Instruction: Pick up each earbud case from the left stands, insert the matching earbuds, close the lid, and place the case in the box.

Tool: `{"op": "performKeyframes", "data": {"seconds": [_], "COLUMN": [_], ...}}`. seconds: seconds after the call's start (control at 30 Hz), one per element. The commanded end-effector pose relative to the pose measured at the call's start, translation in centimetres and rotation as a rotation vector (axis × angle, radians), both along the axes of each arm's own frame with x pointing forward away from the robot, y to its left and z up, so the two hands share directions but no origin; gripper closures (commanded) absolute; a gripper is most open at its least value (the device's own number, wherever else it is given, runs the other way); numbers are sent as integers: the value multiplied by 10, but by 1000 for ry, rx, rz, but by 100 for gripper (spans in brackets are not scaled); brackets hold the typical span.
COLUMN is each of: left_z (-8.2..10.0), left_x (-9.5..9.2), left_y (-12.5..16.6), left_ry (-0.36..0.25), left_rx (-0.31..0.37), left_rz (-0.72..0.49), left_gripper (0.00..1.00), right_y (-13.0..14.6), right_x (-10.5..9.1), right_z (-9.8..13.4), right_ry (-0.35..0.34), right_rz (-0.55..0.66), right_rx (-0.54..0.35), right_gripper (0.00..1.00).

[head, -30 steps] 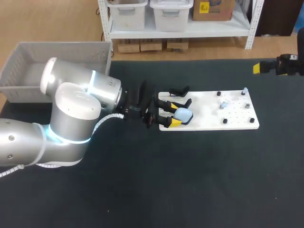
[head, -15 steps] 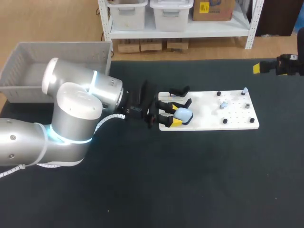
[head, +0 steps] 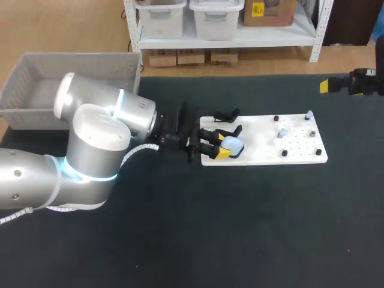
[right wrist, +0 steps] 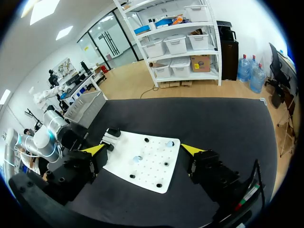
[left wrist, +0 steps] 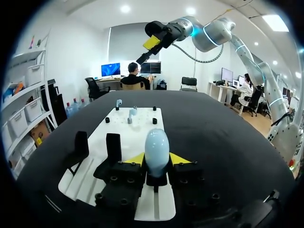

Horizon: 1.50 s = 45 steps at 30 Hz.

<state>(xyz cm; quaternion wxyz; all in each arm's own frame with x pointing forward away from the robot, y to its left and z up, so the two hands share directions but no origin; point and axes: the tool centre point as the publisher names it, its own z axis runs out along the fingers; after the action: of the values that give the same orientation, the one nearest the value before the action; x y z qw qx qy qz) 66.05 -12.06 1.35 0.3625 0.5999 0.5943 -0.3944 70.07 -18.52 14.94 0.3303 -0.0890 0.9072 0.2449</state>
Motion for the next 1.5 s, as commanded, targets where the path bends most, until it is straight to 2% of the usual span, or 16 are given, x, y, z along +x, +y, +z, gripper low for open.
{"op": "performKeyframes", "data": {"seconds": [0.03,0.17,0.3,0.63,0.8,1.13,1.33,1.5], "left_z": [5,16,36,76,91,114,115,115], "left_x": [-6,-10,-14,-17,-17,-21,-30,-30], "left_y": [4,11,16,17,15,10,9,9], "left_ry": [-15,-42,-56,3,18,53,23,23], "left_rx": [-10,-25,-87,-285,-339,-362,-347,-347], "left_rz": [19,35,54,53,46,34,0,0], "left_gripper": [100,100,100,100,100,100,100,100], "right_y": [0,0,0,0,0,0,0,0], "right_x": [0,0,0,0,0,0,0,0], "right_z": [0,0,0,0,0,0,0,0], "right_ry": [0,0,0,0,0,0,0,0], "right_rz": [1,1,1,1,1,1,1,1], "right_rx": [0,0,0,0,0,0,0,0], "right_gripper": [0,0,0,0,0,0,0,0]}}
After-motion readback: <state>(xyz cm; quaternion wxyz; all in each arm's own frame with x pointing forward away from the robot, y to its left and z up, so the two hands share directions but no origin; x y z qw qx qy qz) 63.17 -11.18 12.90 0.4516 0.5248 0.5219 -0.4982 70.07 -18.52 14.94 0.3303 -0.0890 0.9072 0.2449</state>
